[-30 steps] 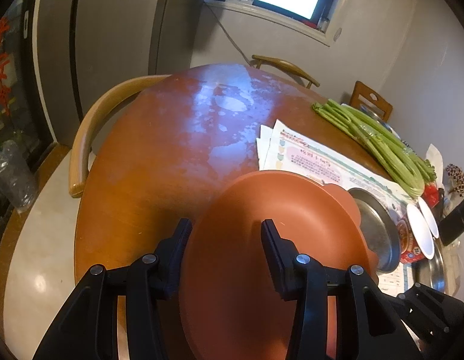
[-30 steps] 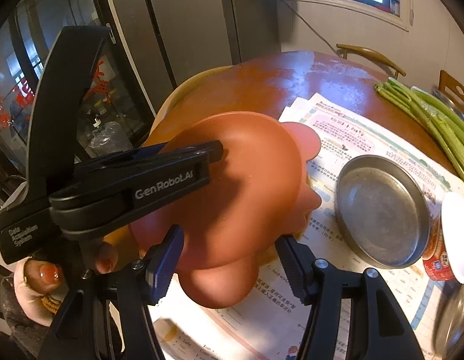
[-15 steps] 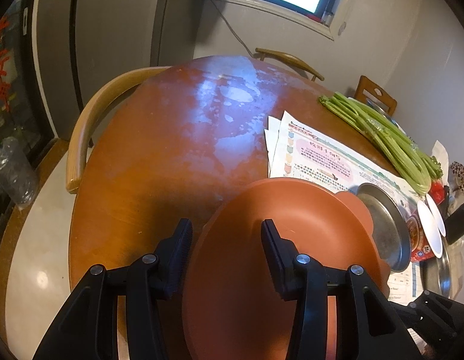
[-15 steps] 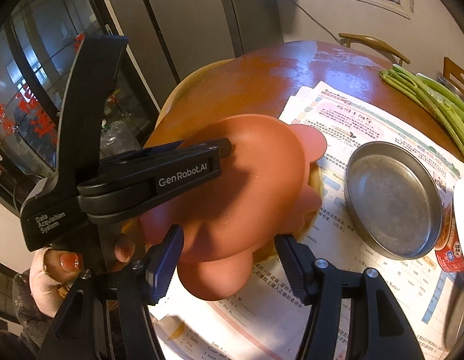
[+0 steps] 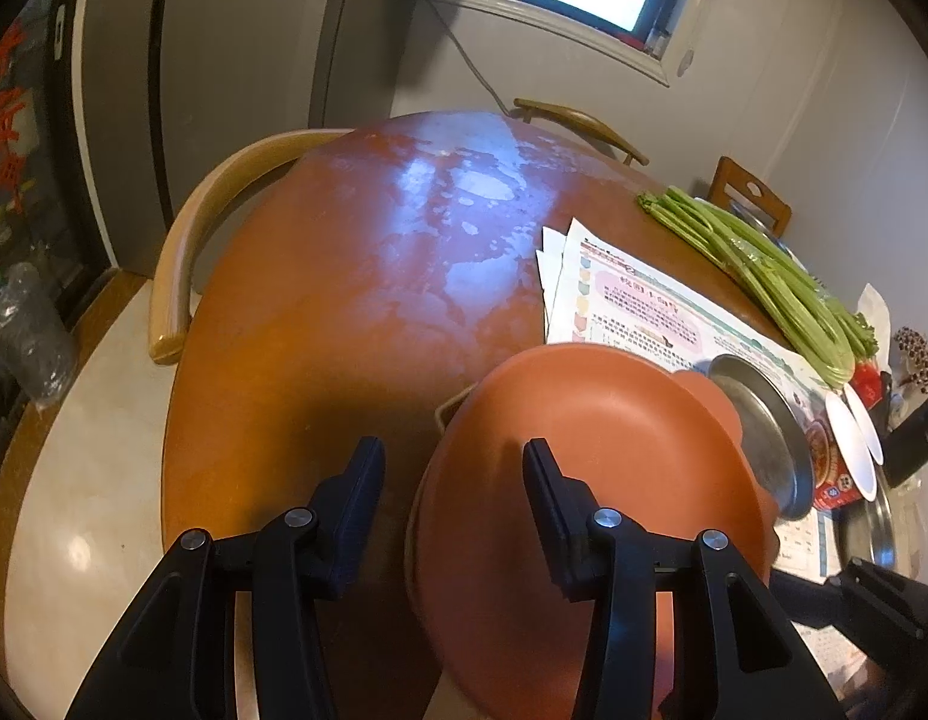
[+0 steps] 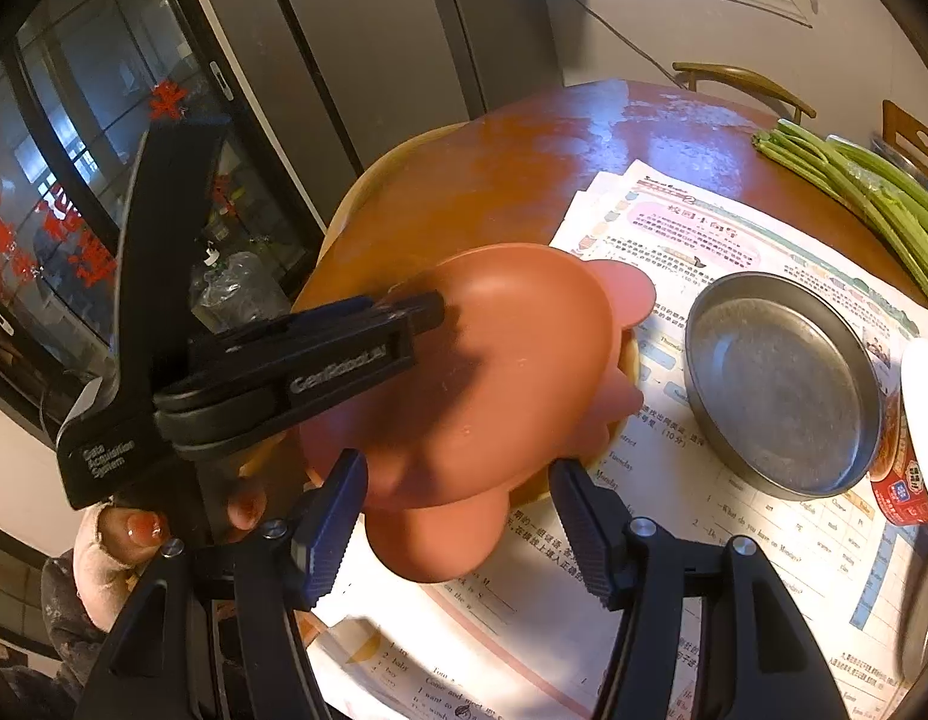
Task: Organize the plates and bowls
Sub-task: 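Lower the orange plate onto the yellow shell plate and open the left tool, then move the left tool to the grey metal pan and grasp its rim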
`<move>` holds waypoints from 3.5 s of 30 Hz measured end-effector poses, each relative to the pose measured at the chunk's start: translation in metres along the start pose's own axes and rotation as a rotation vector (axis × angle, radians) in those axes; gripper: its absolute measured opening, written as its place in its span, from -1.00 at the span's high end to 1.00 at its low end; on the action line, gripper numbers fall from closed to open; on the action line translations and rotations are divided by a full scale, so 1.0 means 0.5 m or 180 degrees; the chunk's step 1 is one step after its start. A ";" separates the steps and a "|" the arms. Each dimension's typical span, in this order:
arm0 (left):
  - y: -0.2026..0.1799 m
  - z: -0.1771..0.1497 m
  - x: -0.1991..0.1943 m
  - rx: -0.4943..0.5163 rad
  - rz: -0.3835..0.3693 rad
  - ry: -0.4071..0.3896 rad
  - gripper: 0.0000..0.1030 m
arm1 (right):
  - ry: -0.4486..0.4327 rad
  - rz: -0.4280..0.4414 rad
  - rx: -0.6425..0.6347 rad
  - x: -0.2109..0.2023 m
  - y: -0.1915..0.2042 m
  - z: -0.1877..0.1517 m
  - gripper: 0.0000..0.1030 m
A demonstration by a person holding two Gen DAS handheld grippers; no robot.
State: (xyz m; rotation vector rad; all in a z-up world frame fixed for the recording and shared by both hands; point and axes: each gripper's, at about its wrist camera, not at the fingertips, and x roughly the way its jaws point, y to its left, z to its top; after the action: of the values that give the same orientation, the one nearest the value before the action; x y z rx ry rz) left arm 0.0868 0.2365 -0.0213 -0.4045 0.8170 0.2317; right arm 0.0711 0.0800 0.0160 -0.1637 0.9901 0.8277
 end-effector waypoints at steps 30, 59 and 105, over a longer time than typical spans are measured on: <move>-0.032 -0.037 -0.029 0.0106 0.0053 0.0051 0.03 | -0.0129 0.0001 -0.0095 -0.047 0.003 -0.017 -0.23; -0.108 -0.037 -0.134 0.0249 -0.0055 -0.0212 -0.15 | -0.0494 -0.0147 0.0195 -0.142 -0.063 -0.041 -0.22; -0.335 0.040 0.018 0.0990 -0.0178 0.0239 -0.15 | -0.0505 -0.0195 0.1213 -0.154 -0.306 -0.081 -0.23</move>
State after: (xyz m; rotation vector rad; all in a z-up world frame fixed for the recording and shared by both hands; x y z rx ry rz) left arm 0.1649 0.0951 0.0276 -0.1437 0.8979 0.0354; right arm 0.1272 -0.0869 0.0182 0.1952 0.9693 0.5740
